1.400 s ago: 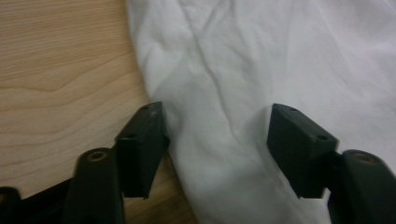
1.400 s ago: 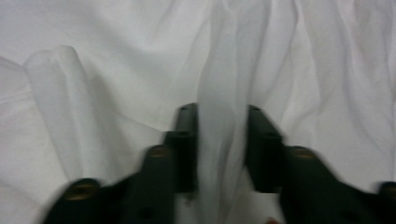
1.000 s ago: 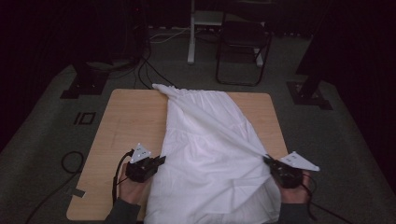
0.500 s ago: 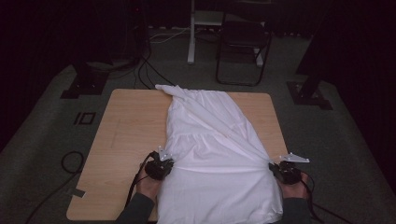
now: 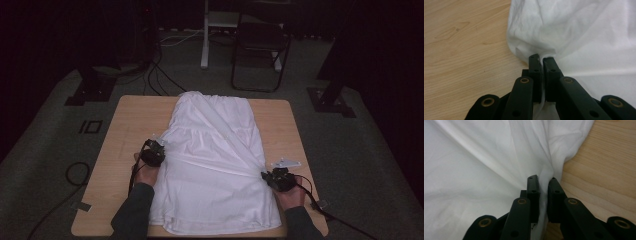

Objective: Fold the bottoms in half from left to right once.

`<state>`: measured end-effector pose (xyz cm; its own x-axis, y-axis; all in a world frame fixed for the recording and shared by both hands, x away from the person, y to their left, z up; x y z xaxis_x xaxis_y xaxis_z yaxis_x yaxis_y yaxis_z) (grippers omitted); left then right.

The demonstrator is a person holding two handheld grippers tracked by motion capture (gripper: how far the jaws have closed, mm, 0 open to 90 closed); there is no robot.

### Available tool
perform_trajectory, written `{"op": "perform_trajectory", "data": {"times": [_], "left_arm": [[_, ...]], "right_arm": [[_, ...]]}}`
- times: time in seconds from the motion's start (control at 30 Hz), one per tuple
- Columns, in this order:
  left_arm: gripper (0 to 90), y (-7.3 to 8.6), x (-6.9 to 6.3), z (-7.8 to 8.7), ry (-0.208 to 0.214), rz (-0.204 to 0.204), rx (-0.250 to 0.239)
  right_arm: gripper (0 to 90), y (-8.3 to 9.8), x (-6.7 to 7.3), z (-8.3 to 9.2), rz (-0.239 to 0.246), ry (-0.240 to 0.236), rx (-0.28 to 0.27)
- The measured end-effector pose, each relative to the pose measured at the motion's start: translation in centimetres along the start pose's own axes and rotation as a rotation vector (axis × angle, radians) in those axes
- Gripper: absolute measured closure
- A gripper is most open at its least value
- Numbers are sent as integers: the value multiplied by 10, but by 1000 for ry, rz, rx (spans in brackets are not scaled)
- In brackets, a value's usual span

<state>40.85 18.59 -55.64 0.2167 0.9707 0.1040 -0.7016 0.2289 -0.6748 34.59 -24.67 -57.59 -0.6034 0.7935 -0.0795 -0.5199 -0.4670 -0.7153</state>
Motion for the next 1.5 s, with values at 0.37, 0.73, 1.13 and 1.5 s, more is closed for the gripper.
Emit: {"op": "perform_trajectory", "data": {"times": [0.37,0.73,1.13,1.5], "left_arm": [[879,67,3,54,178,35,-18],[706,95,-3,85,241,24,-50],[461,39,15,55,230,108,-146],[455,6,10,9,226,116,-65]], "right_arm": [[890,24,4,25,-13,-36,28],[776,53,27,53,23,-50,9],[429,2,14,44,64,-16,-141],[423,-85,16,-23,143,-86,-131]]}}
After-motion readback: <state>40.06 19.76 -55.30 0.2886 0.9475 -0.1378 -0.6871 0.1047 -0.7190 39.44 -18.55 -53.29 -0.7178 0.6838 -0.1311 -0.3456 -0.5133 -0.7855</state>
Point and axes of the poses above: each handheld gripper's, and its own axes: z roughly backward along the jaws, y roughly out of its underside, x roughly to its left, the point moved 2 cm from there along -z, roughly forward along the jaws, and after that the axes turned 10 degrees about z, right-handed, at the moved point
